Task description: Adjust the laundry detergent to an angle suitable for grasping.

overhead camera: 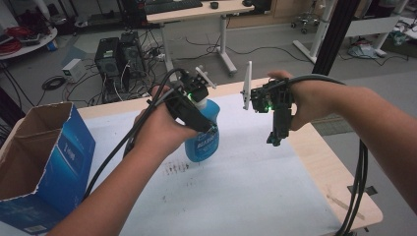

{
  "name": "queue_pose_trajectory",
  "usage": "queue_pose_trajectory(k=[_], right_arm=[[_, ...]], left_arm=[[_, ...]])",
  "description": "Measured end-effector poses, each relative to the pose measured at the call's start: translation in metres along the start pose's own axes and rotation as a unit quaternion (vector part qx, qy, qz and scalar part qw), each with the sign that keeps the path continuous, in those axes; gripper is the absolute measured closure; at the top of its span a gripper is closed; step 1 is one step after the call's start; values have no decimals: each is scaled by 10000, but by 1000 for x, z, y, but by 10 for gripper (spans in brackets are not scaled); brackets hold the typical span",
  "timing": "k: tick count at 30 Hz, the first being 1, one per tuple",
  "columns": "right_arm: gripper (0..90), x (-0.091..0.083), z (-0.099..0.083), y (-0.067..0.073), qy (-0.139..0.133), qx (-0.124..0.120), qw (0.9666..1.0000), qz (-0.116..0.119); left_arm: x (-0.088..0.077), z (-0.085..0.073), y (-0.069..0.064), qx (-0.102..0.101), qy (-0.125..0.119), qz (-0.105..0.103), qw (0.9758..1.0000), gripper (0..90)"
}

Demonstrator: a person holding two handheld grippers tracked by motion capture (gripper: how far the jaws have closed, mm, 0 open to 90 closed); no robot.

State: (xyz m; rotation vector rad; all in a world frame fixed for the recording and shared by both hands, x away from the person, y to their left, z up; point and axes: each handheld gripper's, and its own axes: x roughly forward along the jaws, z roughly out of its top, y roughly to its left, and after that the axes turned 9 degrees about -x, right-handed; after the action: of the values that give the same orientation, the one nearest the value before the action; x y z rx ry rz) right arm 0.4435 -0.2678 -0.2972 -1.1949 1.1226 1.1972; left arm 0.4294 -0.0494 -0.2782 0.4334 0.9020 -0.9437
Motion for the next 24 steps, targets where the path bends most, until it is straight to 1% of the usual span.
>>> queue_pose_trajectory(k=[1, 2, 3, 4, 5, 6, 7, 10, 11, 12, 13, 15, 16, 17, 18, 19, 20, 21, 22, 23, 24], right_arm=[[18, 0, 1, 0, -7, 22, 10000, 17], [19, 0, 3, 1, -45, 39, 10000, 10], [18, -1, 4, 0, -9, -16, 10000, 11], [18, -1, 5, 1, 6, 0, 10000, 16], [18, -1, 7, 0, 8, -34, 10000, 15], [18, -1, 7, 0, 8, -34, 10000, 15], [18, -1, 8, 0, 0, -20, 10000, 4], [18, -2, 16, -2, -40, -110, 9999, -1], [18, -2, 18, -2, -41, -123, 9999, 6], [18, -2, 18, -2, -41, -123, 9999, 6], [18, -2, 20, -2, -54, -154, 9999, 1], [18, 0, 27, -3, -21, -199, 9998, 16], [18, 1, 32, -3, -2, -245, 9997, 29], [19, 1, 32, -3, -2, -245, 9997, 29], [18, 1, 37, -3, 4, -276, 9996, 24], [18, 1, 39, -3, -1, -291, 9996, 35], [18, 1, 39, -3, -1, -291, 9996, 35], [18, 1, 41, -3, -8, -292, 9996, 37], [19, 2, 43, -3, -7, -313, 9995, 43], [18, 3, 44, -3, -7, -324, 9995, 56], [18, 4, 46, -3, 16, -307, 9995, 65]], left_arm=[[0, 0, 0, 0, 0, 0, 10000, 429], [-8, -3, 1, 67, 31, -89, 9999, 429], [-13, -4, 1, 129, 43, -127, 9998, 429], [-17, -6, 1, 155, 48, -160, 9997, 429], [-22, -8, 1, 181, 56, -186, 9996, 429], [-22, -8, 1, 181, 56, -186, 9996, 429], [-28, -10, 1, 285, 84, -232, 9993, 429], [-41, -15, -2, 465, 121, -326, 9983, 429], [-44, -17, -3, 512, 92, -364, 9980, 429], [-44, -17, -3, 512, 92, -364, 9980, 429], [-51, -20, -3, 609, 87, -431, 9972, 429], [-58, -25, -3, 661, 86, -526, 9964, 429], [-60, -27, -3, 729, 82, -574, 9957, 429], [-63, -30, -3, 757, 83, -627, 9951, 429], [-67, -34, -2, 813, 87, -726, 9940, 429], [-68, -36, -1, 848, 106, -794, 9932, 429], [-68, -36, -1, 848, 106, -794, 9932, 429], [-69, -39, 0, 884, 110, -852, 9924, 429], [-70, -41, 1, 949, 120, -898, 9914, 429], [-69, -45, 3, 1051, 129, -975, 9896, 429], [-68, -47, 4, 1096, 142, -1003, 9888, 429]])
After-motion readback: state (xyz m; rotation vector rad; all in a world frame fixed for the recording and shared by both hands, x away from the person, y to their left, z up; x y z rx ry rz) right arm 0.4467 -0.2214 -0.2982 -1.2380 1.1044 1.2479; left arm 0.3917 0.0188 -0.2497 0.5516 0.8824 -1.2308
